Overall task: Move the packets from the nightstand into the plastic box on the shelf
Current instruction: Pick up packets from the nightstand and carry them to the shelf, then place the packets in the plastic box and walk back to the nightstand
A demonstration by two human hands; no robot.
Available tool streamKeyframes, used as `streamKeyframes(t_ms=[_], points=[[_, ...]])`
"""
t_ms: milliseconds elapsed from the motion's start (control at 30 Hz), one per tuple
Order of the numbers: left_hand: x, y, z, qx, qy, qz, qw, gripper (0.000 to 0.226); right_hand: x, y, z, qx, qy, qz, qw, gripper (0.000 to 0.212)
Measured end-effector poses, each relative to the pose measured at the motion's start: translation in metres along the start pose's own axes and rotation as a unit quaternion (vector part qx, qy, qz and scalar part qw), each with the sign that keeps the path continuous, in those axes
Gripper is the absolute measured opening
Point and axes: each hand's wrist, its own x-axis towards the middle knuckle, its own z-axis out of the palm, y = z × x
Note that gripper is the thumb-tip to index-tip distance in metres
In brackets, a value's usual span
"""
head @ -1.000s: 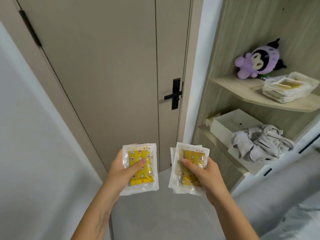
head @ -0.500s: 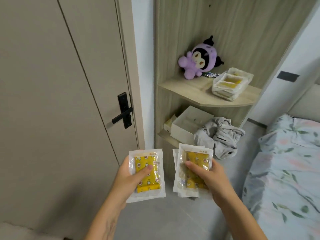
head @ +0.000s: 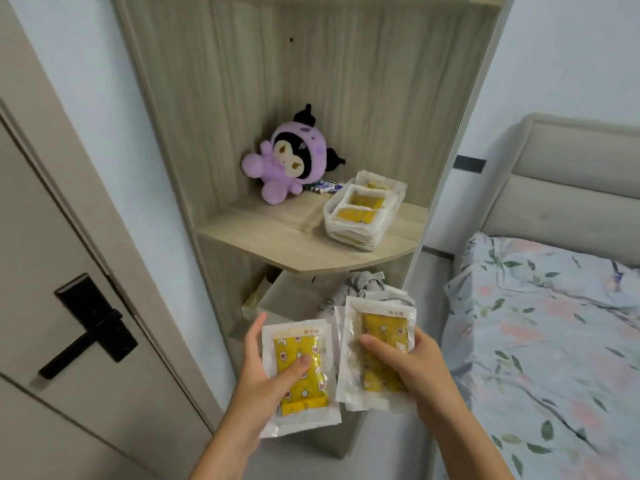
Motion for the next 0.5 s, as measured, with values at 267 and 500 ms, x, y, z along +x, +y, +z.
streamKeyframes(t_ms=[267, 500], points=[[0.084, 0.032, 0.087, 0.016, -0.039, -0.034, 0.999, 0.070, 0.075, -0.054, -0.041, 0.030, 0.003, -0.001, 1.000, 0.054], [0.136, 0.060, 0.113, -0.014, -0.037, -0.052, 0.998, 0.052, 0.124, -0.070, -0.023, 0.076, 0.055, -0.008, 0.996, 0.025]])
